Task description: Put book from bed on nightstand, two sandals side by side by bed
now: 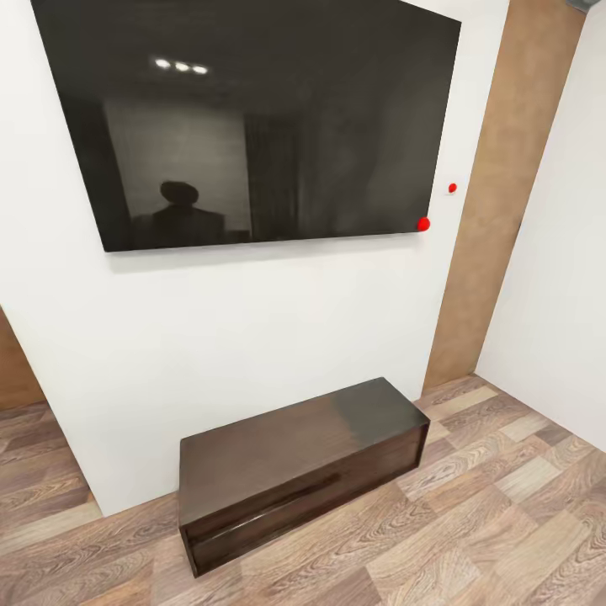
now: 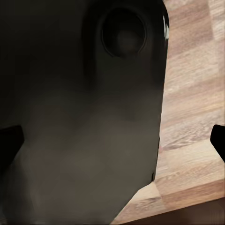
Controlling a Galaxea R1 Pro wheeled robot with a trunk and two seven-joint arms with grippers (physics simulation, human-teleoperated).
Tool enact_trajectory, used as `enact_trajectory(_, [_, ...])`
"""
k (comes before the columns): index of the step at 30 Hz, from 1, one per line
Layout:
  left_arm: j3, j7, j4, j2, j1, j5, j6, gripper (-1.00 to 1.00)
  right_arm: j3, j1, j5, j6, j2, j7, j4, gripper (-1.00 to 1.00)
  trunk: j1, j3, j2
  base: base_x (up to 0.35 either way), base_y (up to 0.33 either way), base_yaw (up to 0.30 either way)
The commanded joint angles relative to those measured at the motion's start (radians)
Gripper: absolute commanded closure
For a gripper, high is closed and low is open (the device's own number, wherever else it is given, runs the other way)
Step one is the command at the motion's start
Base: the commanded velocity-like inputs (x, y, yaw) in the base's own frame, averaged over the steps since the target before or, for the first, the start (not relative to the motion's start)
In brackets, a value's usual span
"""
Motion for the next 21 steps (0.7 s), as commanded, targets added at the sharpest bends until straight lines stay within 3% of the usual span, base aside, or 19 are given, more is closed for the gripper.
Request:
enact_trajectory(1, [0.002,-0.002,-0.006,-0.005,-0.002,0.0,0.006,-1.0,0.003,-0.006,0.001,0.006,0.002,-0.003,0.004,-1.0,0.0,0.0,0.0,0.0,0.0,0.0])
enact_trajectory(17, [0.002,-0.002,-0.048,-0.003,-0.002,0.0,0.0,-1.0,-0.002,-0.006,0.002,0.003,0.001,-0.003,0.004,-1.0,0.0,0.0,0.0,0.0,0.0,0.0])
enact_trajectory(21, [0.005,-0.002,-0.07,0.018,-0.002,0.002,-0.022,-1.0,-0.011,-0.006,-0.001,-0.016,-0.01,-0.004,-0.003,-1.0,0.0,0.0,0.0,0.0,0.0,0.0])
